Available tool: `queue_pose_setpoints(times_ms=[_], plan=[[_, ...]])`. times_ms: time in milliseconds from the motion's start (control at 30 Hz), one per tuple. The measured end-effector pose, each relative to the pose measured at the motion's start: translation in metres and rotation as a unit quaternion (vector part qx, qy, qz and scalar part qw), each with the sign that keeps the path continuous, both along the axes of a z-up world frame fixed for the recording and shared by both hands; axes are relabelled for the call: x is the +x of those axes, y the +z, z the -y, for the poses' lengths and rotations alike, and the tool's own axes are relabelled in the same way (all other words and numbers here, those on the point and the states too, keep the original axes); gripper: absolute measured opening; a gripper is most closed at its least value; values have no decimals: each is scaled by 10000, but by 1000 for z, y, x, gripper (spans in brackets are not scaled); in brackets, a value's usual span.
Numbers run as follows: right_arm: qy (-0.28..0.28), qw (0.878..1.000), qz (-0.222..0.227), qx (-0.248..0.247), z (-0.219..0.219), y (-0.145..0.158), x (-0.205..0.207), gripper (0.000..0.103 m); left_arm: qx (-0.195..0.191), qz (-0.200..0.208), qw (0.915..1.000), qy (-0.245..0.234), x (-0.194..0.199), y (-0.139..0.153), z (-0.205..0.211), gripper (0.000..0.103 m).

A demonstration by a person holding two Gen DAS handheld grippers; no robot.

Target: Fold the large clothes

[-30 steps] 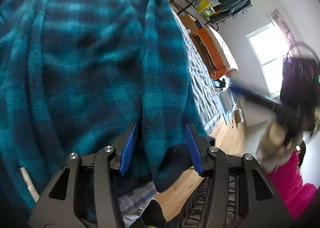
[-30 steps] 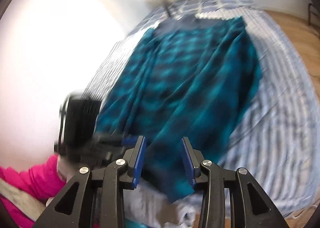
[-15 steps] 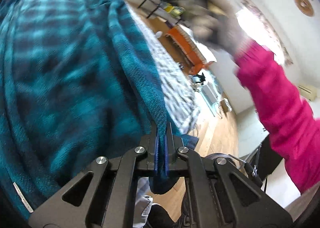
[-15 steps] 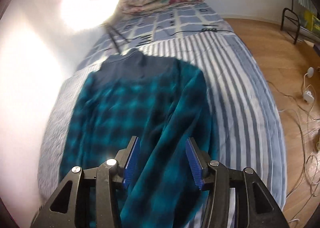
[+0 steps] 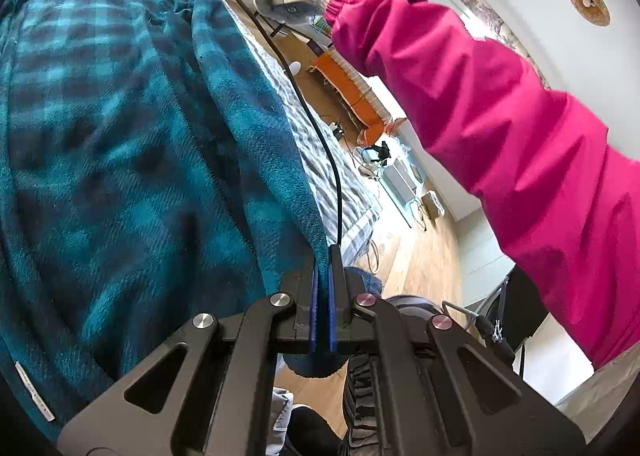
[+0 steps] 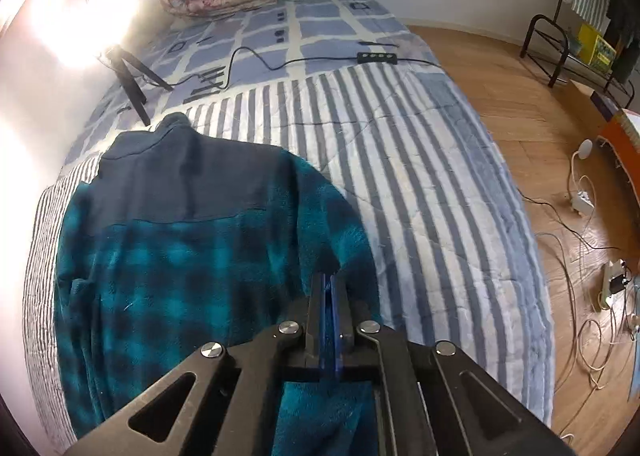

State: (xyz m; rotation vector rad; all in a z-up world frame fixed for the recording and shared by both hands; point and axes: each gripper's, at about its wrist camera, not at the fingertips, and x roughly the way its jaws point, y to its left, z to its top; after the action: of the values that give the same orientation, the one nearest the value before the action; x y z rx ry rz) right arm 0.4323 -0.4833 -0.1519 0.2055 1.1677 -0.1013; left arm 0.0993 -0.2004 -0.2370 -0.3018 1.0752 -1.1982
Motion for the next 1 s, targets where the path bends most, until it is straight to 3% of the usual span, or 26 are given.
queue_pose_setpoints(times_ms=[133,333,367,400,433,467,500,533,633,733,1000], plan=[[133,9997,61,-197,-9,7,1,0,-21,48,10000,-6,-7,4,-7,1],[389,9977,460,-301,-31,43,1,0,-52,219,9997,124,-7,10,-12,0],[457,9967,457,-489,-36,44,3,7,-51,212,9997,139,-8,9,-14,0],[478,9967,390,-535,-38,41,5,21,-61,194,9997,153,-7,8,-14,0],[462,9975,249,-477,-38,34,8,53,-64,185,9997,160,-4,7,-12,0],[410,9979,176,-464,-37,28,9,63,-66,187,9997,162,-4,7,-12,0],[402,9978,85,-526,-37,20,11,60,-71,198,9997,153,-6,9,-12,0],[413,9968,-50,-684,-39,11,13,49,-66,217,9996,137,-7,9,-11,0],[385,9925,-418,-1085,-41,-12,18,1,-34,227,9997,119,-9,9,-9,0],[334,9929,-307,-1095,-39,-10,15,0,-34,209,9997,114,-9,11,-9,0],[765,9868,317,-1392,-80,45,28,0,-181,226,9989,365,-10,16,-29,0]])
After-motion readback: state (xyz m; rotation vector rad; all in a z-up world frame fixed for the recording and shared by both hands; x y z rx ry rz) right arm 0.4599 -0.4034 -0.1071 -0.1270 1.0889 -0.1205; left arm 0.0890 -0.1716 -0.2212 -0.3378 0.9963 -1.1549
